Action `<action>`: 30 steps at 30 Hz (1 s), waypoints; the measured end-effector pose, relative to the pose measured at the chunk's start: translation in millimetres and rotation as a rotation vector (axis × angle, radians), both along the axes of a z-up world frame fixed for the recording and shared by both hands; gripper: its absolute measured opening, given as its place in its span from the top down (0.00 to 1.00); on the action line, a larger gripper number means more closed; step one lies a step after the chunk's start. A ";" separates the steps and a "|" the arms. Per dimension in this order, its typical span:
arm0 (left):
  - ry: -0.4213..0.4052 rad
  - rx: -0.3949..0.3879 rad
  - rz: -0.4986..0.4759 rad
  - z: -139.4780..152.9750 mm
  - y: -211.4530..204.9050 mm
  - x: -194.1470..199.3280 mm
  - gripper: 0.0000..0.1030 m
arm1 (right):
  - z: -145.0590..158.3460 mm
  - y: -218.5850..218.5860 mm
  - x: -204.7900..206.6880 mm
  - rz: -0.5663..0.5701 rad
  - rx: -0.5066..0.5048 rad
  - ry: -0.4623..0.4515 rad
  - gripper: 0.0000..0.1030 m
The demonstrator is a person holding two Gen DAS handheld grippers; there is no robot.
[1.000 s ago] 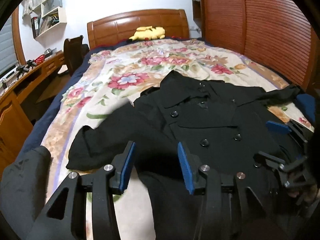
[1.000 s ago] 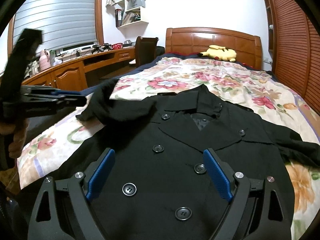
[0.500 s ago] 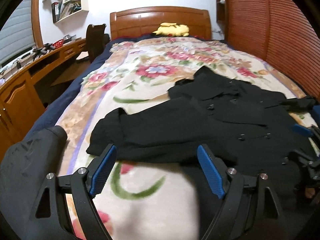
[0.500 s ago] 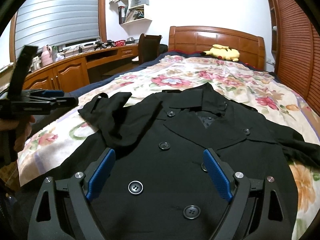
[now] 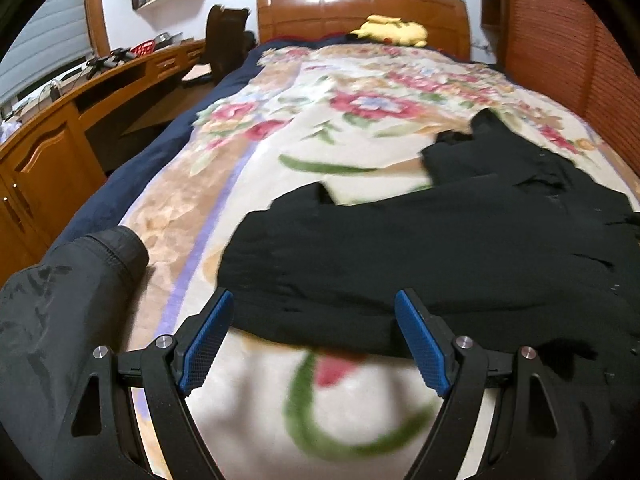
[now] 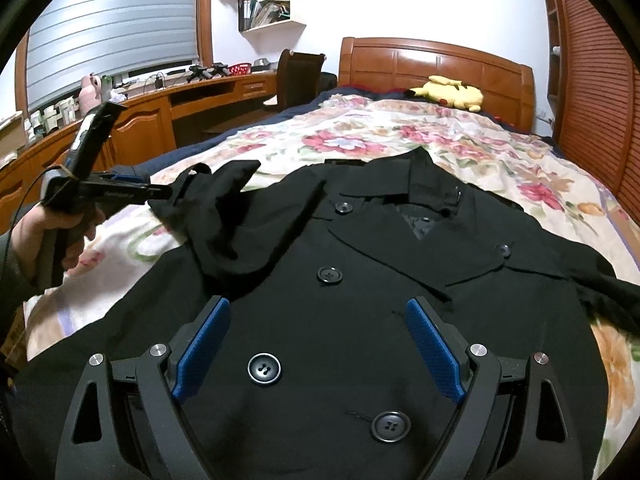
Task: Fold large clothes
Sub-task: 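Grasp the folded sleeve again with the left tool and fold it further inward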
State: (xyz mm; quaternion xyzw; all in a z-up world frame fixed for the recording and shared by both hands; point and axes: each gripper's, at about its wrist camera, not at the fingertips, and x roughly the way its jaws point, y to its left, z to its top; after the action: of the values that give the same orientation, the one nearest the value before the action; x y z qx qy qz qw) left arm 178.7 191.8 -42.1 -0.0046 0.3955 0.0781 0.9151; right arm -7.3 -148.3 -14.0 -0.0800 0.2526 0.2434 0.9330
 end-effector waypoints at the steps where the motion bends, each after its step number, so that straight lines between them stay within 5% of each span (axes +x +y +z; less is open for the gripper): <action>1: 0.007 0.003 0.005 -2.8 3.1 2.4 0.19 | -0.5 0.6 0.9 0.001 -0.003 0.004 0.12; 17: 0.156 -0.042 0.018 -42.0 18.6 30.2 0.19 | -1.7 7.6 11.6 0.016 -0.031 0.037 0.12; 22: 0.171 -0.035 -0.026 -42.1 7.0 28.0 0.43 | -0.3 6.1 10.1 0.014 -0.023 0.030 0.12; 26: 0.188 0.000 -0.063 -30.1 -9.8 24.0 0.82 | 1.9 4.3 6.3 0.014 -0.018 0.020 0.12; 30: 0.084 -0.004 -0.115 6.7 -40.2 6.6 0.85 | 8.2 -2.6 -1.9 0.019 -0.008 0.000 0.12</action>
State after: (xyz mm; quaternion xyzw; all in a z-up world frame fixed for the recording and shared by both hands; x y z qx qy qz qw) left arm 185.3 151.6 -35.3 0.0198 0.4332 0.0250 0.9007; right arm -9.2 -150.8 -5.8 -0.0861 0.2528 0.2514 0.9303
